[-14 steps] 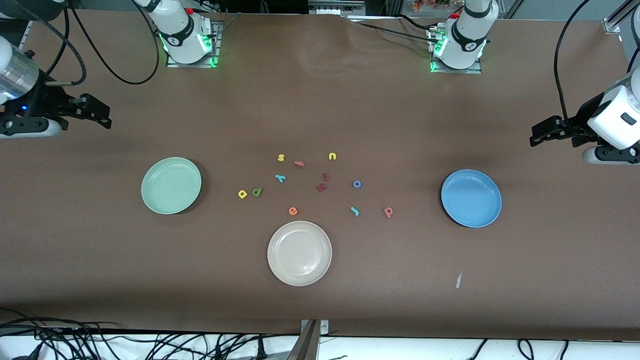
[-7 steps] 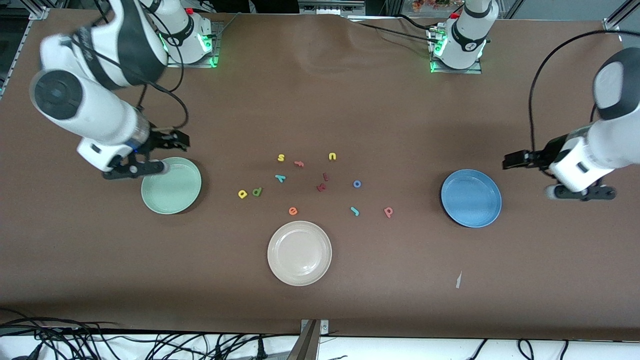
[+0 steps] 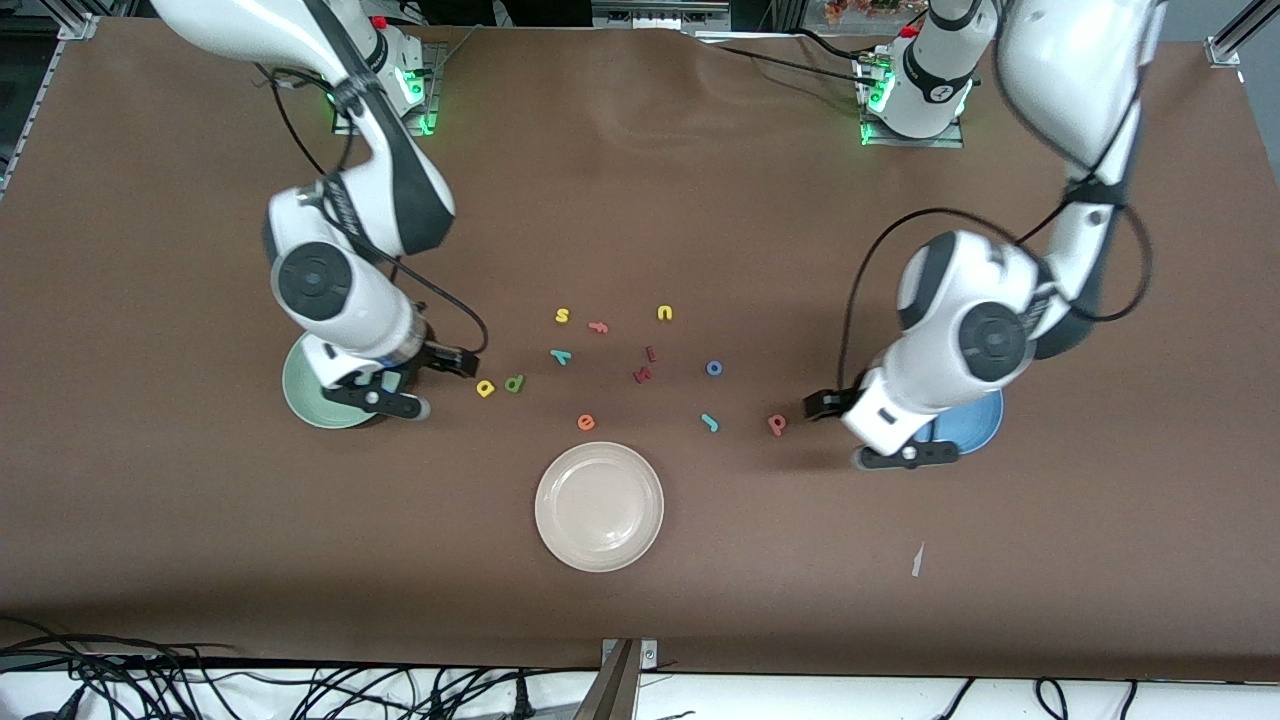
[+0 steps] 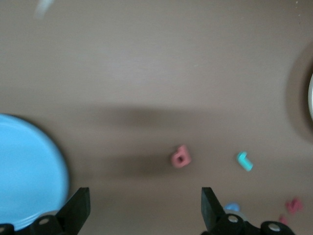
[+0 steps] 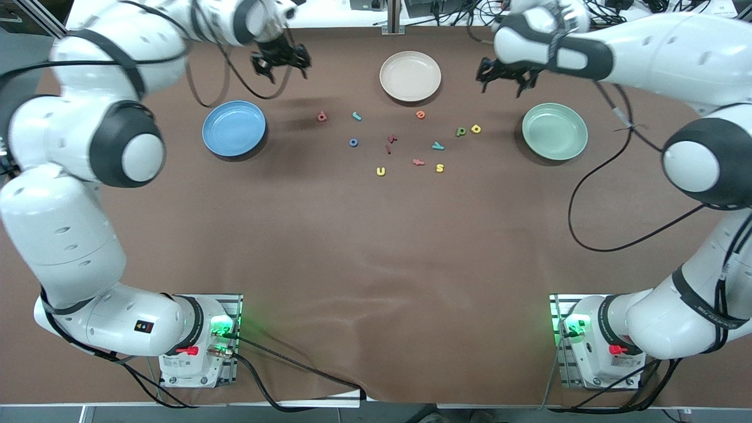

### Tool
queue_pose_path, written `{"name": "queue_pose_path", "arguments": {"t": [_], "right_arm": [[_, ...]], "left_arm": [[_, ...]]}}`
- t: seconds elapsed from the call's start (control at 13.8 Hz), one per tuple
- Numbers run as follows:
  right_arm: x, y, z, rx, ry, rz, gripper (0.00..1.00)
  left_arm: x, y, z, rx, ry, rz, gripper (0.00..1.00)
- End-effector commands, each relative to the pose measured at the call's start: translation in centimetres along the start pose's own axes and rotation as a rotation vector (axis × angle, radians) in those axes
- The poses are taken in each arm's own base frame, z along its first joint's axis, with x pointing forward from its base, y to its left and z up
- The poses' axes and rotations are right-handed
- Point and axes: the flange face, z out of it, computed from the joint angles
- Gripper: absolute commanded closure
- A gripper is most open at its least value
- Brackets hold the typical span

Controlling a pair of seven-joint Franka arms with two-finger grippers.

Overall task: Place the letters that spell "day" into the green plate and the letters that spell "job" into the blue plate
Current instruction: 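Lower both grippers onto the pink and yellow letters and grasp them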

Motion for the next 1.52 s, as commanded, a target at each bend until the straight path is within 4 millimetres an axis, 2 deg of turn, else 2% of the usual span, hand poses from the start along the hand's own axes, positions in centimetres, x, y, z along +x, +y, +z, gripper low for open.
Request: {"name": "queue_pose_path", "arguments": {"t": [0.0, 0.14, 0.29, 0.36, 0.43, 0.51, 0.58, 0.8, 0.94, 1.16, 1.3, 1.38, 1.45], "right_arm": [[0.3, -1.6, 3.5, 0.01, 0.022, 0.041, 0.0], [0.0, -2.2, 5.4, 0.003, 0.014, 0.044, 0.0], [-1.1, -3.6, 6.6, 0.005, 0.023, 0.05, 0.0], [-1.3, -4.0, 7.2, 0.007, 0.026, 0.087, 0.08], [-1.4, -4.1, 7.8, 0.004, 0.026, 0.117, 0.1], [-1.4, -4.1, 8.2, 0.007, 0.028, 0.134, 0.15], [-1.5, -4.1, 8.6, 0.002, 0.023, 0.154, 0.27], [-1.8, -3.8, 9.8, -0.002, 0.018, 0.18, 0.27], [-2.1, -2.8, 11.1, -0.02, 0.004, 0.197, 0.27], [-2.9, -2.2, 12.4, -0.013, 0.009, 0.195, 0.27], [-3.2, -1.7, 12.8, -0.016, 0.008, 0.197, 0.36], [-3.2, -1.7, 12.8, -0.016, 0.008, 0.197, 0.46], [-3.2, -1.7, 12.9, -0.017, 0.007, 0.197, 0.49]], "left_arm": [[0.9, 1.2, 3.9, -0.018, 0.037, -0.068, 0.0], [0.2, 2.7, 6.7, -0.002, 0.048, -0.098, 0.0], [0.2, 2.6, 8.5, 0.04, 0.065, -0.095, 0.0], [0.1, 2.6, 9.2, 0.044, 0.063, -0.102, 0.0], [0.0, 2.5, 9.8, 0.048, 0.055, -0.114, 0.02], [-0.4, 3.1, 10.3, 0.051, 0.049, -0.12, 0.05], [-1.2, 3.5, 11.5, 0.061, 0.034, -0.137, 0.09], [-1.6, 3.6, 12.0, 0.066, 0.026, -0.154, 0.22], [-2.3, 3.9, 12.7, 0.074, 0.015, -0.159, 0.29], [-2.3, 4.0, 12.7, 0.074, 0.015, -0.164, 0.45], [-2.4, 4.1, 13.0, 0.076, 0.011, -0.164, 0.52], [-2.4, 4.1, 13.1, 0.077, 0.012, -0.161, 0.55], [-2.4, 4.1, 13.1, 0.078, 0.012, -0.16, 0.58]]}}
